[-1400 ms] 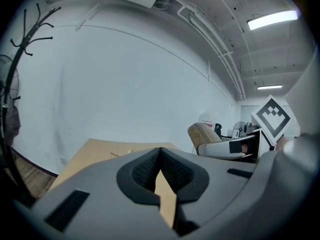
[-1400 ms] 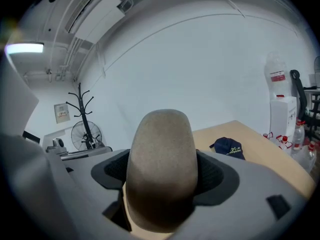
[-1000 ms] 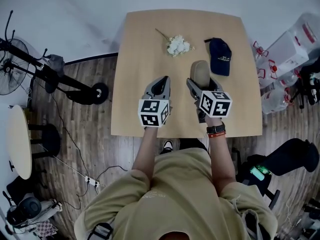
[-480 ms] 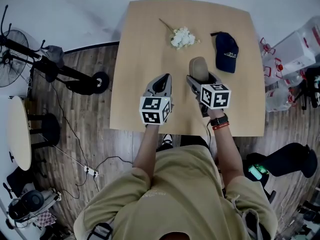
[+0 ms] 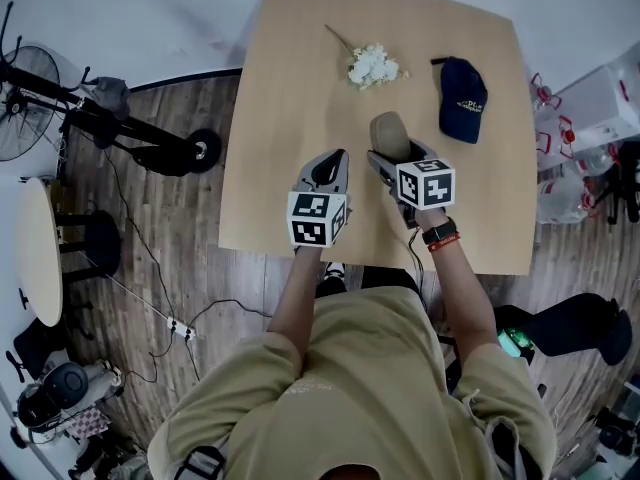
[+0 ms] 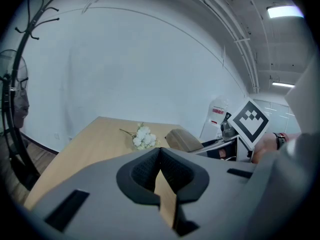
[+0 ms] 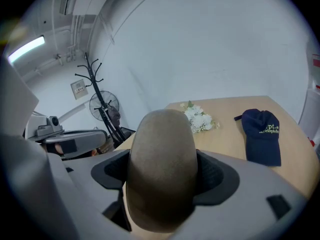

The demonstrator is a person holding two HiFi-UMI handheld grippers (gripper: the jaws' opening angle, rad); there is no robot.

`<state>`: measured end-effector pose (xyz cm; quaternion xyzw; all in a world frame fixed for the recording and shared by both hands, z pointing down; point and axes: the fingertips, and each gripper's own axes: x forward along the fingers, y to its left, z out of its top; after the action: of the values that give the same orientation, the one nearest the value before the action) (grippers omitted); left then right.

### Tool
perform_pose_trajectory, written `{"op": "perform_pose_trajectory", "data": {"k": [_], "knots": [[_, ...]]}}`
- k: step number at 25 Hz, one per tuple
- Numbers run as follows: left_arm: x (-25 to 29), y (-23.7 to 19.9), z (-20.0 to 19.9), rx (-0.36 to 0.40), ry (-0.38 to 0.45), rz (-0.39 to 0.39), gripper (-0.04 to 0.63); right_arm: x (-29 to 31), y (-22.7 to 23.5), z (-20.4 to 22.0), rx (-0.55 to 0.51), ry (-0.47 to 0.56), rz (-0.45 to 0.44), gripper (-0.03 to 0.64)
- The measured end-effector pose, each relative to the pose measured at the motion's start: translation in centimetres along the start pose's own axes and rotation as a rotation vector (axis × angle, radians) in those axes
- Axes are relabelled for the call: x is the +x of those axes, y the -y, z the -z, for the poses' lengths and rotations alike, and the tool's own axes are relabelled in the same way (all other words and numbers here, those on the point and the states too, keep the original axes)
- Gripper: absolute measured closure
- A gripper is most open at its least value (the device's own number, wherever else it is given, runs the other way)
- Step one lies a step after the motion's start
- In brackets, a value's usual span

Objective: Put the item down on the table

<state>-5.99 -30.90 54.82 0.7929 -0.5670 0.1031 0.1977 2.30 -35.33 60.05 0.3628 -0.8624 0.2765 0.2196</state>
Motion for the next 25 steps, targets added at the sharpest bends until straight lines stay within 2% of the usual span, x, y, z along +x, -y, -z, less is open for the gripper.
{"op": "perform_pose_trajectory", "data": {"k": [9,15,25], "knots": [[1.2,-0.3,1.6,-0.015,-0.036,0.009,0.572,2.7,0.6,0.4,-0.108,-0.084,-0.039,0.216],[1.9,-0.5,2.3,-0.035,-0.054,0.004,0.572,4.3,1.4,1.2,-0.119,-0.13,-0.066,0.216],[2.7,-1.4,3.7,-0.055,-0.088,-0.011,0.572,6.6,1.7,3.0,-0.234,-0.216,-0.1,0.216]]}}
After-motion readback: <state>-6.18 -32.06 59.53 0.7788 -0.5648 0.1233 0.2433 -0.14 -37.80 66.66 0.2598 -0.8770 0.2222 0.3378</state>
